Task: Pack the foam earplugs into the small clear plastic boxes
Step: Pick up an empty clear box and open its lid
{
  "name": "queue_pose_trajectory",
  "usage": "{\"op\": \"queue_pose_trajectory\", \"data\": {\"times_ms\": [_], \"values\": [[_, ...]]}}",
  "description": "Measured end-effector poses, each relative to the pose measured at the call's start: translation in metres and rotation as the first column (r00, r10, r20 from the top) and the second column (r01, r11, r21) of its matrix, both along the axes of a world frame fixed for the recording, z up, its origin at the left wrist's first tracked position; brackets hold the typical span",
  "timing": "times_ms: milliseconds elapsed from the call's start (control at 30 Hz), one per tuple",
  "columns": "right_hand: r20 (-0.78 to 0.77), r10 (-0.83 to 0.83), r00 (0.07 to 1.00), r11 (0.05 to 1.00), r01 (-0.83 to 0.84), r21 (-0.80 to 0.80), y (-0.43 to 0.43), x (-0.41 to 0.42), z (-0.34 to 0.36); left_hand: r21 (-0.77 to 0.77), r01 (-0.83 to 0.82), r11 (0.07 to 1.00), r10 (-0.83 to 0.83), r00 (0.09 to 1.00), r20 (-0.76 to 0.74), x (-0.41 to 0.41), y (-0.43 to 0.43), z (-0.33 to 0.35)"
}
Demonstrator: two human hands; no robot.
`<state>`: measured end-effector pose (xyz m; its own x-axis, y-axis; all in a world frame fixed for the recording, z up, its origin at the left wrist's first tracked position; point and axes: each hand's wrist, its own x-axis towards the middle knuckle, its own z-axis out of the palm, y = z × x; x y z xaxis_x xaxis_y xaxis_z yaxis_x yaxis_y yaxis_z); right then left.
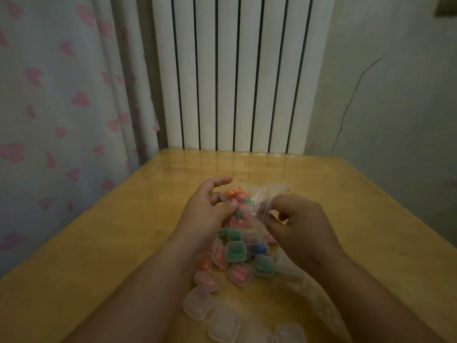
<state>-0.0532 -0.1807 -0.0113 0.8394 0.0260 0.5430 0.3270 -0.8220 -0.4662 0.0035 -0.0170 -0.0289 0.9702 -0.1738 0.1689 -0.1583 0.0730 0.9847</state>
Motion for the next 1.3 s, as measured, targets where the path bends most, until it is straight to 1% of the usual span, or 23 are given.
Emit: {"op": "queue_pose_trajectory", "data": {"times_ms": [167, 367, 500, 700, 767, 867, 967, 1067, 1200, 1300], "values": [[-0.074, 0.077, 0.994, 0.997, -0.079, -0.023, 0.003, 0.000, -0.003, 0.045, 0.004, 0.999, -0.004, 1.000, 0.006, -0.001, -0.001, -0.001], [-0.179, 0.032, 0.983, 0.998, -0.040, -0.046, 0.005, 0.003, -0.007, 0.002, 0.051, 0.999, -0.051, 0.998, -0.030, -0.003, -0.001, 0.002], [-0.215, 0.013, 0.977, 1.000, -0.015, -0.008, 0.006, 0.002, -0.006, -0.008, 0.057, 0.998, -0.058, 0.997, -0.045, -0.001, 0.000, 0.001], [-0.214, 0.044, 0.976, 0.988, -0.011, 0.153, 0.004, 0.007, -0.009, -0.040, 0.076, 0.996, -0.079, 0.995, -0.067, 0.001, -0.001, -0.001], [-0.214, 0.071, 0.974, 0.973, -0.020, 0.229, 0.004, 0.008, -0.008, -0.044, 0.063, 0.997, -0.065, 0.996, -0.067, 0.002, -0.002, -0.001], [-0.218, 0.088, 0.972, 0.956, -0.021, 0.293, 0.003, 0.009, -0.007, -0.032, 0.044, 0.999, -0.045, 0.998, -0.050, 0.003, -0.002, -0.002], [-0.246, 0.138, 0.959, 0.921, -0.033, 0.389, 0.003, 0.009, -0.006, -0.040, 0.067, 0.997, -0.068, 0.997, -0.031, 0.001, -0.002, -0.001], [-0.292, 0.124, 0.948, 0.936, -0.013, 0.352, 0.003, 0.009, -0.007, -0.030, 0.082, 0.996, -0.083, 0.996, -0.020, -0.002, -0.002, 0.000], [-0.272, 0.079, 0.959, 0.959, 0.001, 0.282, 0.002, 0.009, -0.007, -0.029, 0.083, 0.996, -0.083, 0.996, -0.025, -0.003, -0.003, 0.000], [-0.273, 0.060, 0.960, 0.970, 0.009, 0.243, 0.003, 0.010, -0.007, 0.023, 0.049, 0.999, -0.048, 0.998, -0.029, -0.002, -0.004, -0.001]]}}
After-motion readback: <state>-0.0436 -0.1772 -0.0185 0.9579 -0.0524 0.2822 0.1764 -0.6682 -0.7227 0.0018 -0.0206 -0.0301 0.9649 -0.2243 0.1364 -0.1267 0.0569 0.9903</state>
